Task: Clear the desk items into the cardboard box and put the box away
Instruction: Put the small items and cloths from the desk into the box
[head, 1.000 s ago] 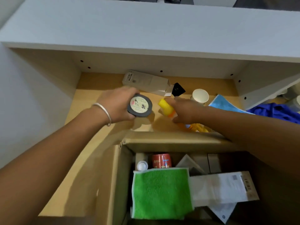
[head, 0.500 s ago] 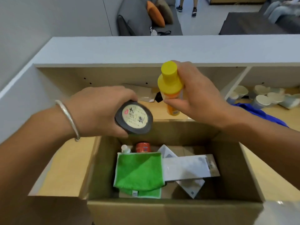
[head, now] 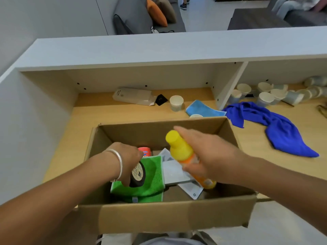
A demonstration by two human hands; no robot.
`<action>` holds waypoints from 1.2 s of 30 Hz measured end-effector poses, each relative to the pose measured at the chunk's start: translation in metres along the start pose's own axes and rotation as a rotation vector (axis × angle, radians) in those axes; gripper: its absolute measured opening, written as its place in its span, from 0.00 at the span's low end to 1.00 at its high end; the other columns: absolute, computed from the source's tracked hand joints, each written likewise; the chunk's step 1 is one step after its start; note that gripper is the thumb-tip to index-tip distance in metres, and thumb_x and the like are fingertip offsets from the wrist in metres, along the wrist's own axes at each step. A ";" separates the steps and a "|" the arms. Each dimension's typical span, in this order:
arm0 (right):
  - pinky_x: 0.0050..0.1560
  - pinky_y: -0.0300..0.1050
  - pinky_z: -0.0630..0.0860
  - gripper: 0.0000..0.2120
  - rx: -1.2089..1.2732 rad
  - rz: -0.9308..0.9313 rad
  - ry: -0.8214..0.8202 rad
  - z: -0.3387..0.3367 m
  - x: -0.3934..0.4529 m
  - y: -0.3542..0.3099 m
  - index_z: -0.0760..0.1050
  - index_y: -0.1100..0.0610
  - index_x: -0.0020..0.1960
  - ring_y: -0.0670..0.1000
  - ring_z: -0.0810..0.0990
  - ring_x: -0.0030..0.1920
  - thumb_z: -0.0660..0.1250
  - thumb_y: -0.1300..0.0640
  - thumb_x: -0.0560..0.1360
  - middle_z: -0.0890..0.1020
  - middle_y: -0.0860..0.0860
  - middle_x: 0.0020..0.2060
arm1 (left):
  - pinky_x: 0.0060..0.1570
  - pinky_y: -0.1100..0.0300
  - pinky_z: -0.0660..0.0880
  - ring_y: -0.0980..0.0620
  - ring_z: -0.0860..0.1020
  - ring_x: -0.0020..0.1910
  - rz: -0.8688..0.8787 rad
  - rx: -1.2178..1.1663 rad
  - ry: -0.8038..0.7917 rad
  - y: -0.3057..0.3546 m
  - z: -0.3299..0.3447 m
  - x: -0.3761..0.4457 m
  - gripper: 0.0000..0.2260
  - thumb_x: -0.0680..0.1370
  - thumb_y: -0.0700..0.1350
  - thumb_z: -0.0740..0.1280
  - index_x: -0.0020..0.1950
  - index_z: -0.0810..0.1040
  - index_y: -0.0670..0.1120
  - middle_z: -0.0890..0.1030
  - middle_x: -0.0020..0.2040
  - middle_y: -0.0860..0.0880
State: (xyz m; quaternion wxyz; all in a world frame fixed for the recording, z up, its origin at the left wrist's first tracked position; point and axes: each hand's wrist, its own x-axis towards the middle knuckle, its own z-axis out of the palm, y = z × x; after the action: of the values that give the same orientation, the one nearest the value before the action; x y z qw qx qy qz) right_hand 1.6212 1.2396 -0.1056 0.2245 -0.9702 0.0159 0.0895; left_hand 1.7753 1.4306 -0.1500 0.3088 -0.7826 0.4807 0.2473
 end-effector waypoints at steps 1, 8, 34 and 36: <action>0.66 0.51 0.69 0.44 -0.023 0.014 -0.066 0.011 0.003 0.006 0.43 0.40 0.76 0.50 0.70 0.67 0.70 0.44 0.72 0.65 0.41 0.72 | 0.49 0.51 0.79 0.49 0.79 0.52 0.000 -0.010 -0.013 0.000 0.006 0.004 0.33 0.62 0.61 0.75 0.63 0.70 0.52 0.78 0.55 0.52; 0.49 0.51 0.76 0.36 -0.105 -0.107 -0.118 0.080 0.012 0.023 0.58 0.47 0.73 0.56 0.79 0.54 0.70 0.49 0.69 0.78 0.49 0.59 | 0.45 0.55 0.71 0.45 0.75 0.56 0.004 -0.002 -0.035 0.004 0.030 0.013 0.27 0.67 0.58 0.73 0.62 0.70 0.50 0.76 0.58 0.47; 0.52 0.44 0.75 0.18 0.025 -0.105 0.314 0.022 0.132 -0.022 0.75 0.49 0.65 0.46 0.77 0.55 0.59 0.44 0.79 0.81 0.46 0.55 | 0.34 0.60 0.71 0.52 0.81 0.47 -0.054 -0.447 0.927 -0.123 0.009 0.024 0.13 0.76 0.54 0.64 0.60 0.77 0.55 0.81 0.50 0.56; 0.59 0.47 0.73 0.22 -0.061 -0.071 0.296 0.019 0.151 -0.020 0.71 0.49 0.69 0.47 0.74 0.62 0.58 0.41 0.78 0.78 0.46 0.62 | 0.39 0.56 0.75 0.51 0.79 0.55 -0.067 -0.451 0.939 -0.139 0.006 0.037 0.19 0.77 0.56 0.62 0.67 0.72 0.55 0.79 0.59 0.53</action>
State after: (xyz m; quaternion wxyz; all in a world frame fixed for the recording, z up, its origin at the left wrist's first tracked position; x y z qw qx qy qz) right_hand 1.7678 1.2676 -0.1409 0.1932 -0.9791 0.0118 -0.0620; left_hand 1.9157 1.4605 -0.1456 -0.1085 -0.8711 0.4770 -0.0427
